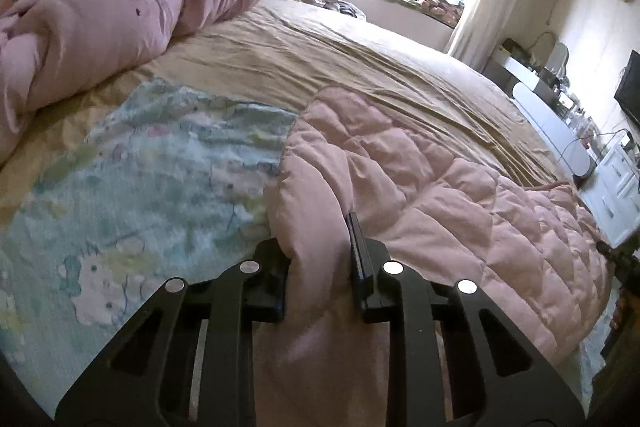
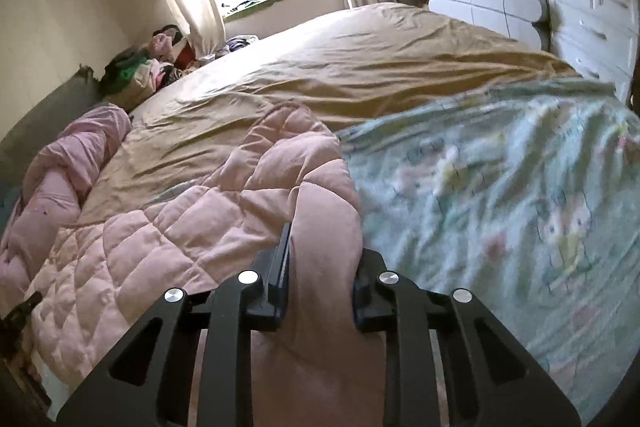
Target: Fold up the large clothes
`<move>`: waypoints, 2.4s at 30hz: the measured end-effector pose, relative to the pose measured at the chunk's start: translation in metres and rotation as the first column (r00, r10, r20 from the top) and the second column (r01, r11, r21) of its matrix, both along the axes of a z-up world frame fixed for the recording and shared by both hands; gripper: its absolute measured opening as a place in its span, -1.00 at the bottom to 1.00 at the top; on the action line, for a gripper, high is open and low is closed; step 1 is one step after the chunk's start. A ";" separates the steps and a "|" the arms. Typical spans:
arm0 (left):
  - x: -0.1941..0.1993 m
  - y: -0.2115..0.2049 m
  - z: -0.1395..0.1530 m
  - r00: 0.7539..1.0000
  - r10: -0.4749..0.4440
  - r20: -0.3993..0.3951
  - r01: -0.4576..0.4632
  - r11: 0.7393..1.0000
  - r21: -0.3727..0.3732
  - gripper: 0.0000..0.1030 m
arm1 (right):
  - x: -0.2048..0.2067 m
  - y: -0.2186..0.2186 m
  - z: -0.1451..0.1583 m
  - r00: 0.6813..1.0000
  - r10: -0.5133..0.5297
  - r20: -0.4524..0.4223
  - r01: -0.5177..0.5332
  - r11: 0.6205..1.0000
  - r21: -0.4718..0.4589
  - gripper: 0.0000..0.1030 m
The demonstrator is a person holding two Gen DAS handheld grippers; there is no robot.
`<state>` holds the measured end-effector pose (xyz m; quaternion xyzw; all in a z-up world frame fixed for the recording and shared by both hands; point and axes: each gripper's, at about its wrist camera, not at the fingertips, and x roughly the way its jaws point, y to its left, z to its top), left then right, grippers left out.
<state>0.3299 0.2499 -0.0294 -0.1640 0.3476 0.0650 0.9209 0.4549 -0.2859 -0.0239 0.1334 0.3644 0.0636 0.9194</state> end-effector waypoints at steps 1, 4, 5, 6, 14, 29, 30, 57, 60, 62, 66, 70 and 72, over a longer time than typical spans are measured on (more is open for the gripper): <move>0.004 0.000 -0.002 1.000 0.001 -0.006 -0.001 1.000 0.009 -0.68 | 0.005 0.002 -0.001 1.000 -0.004 -0.006 0.004 1.000 -0.006 -0.57; 0.017 0.002 -0.017 0.999 0.006 -0.040 -0.006 1.000 0.000 -0.68 | 0.023 0.004 -0.017 0.997 -0.034 -0.068 0.033 0.999 -0.015 -0.57; 0.021 0.002 -0.023 0.999 0.006 -0.050 -0.006 1.000 -0.004 -0.68 | 0.025 0.003 -0.023 0.995 -0.041 -0.087 0.040 0.999 -0.012 -0.57; 0.022 0.002 -0.026 0.998 0.003 -0.056 -0.003 1.000 -0.003 -0.67 | 0.028 0.002 -0.030 0.993 -0.049 -0.109 0.048 0.999 -0.010 -0.57; 0.029 -0.003 -0.048 0.996 -0.004 -0.090 0.005 1.000 0.016 -0.57 | 0.022 0.006 -0.052 0.992 -0.056 -0.111 0.052 0.998 -0.046 -0.52; -0.002 -0.016 -0.016 0.992 0.077 -0.096 -0.063 0.988 0.138 0.46 | -0.022 -0.027 -0.016 0.996 -0.075 -0.051 0.077 0.996 0.037 0.76; -0.005 -0.016 -0.013 0.992 0.083 -0.092 -0.070 0.988 0.141 0.58 | -0.027 -0.029 -0.012 0.997 -0.069 -0.041 0.071 0.996 0.051 0.79; -0.096 -0.042 0.037 0.996 0.090 -0.010 -0.085 0.963 0.257 0.82 | -0.126 -0.018 0.048 0.990 0.100 0.099 -0.108 0.991 0.081 0.79; -0.103 -0.047 0.038 0.997 0.083 -0.002 -0.080 0.962 0.263 0.82 | -0.131 -0.017 0.045 0.990 0.107 0.095 -0.114 0.990 0.079 0.80; -0.108 -0.050 0.038 0.997 0.079 0.001 -0.077 0.961 0.264 0.82 | -0.134 -0.017 0.043 0.990 0.108 0.089 -0.116 0.990 0.081 0.80; -0.115 -0.054 0.035 0.997 0.073 -0.006 -0.069 0.961 0.267 0.82 | -0.137 -0.020 0.035 0.992 0.107 0.071 -0.113 0.990 0.084 0.80; -0.119 -0.055 0.029 0.998 0.066 -0.024 -0.058 0.967 0.249 0.82 | -0.140 -0.024 0.025 0.994 0.098 0.050 -0.103 0.990 0.101 0.80; -0.118 -0.053 0.024 0.997 0.066 -0.039 -0.055 0.971 0.234 0.82 | -0.140 -0.025 0.019 0.995 0.095 0.034 -0.098 0.990 0.106 0.80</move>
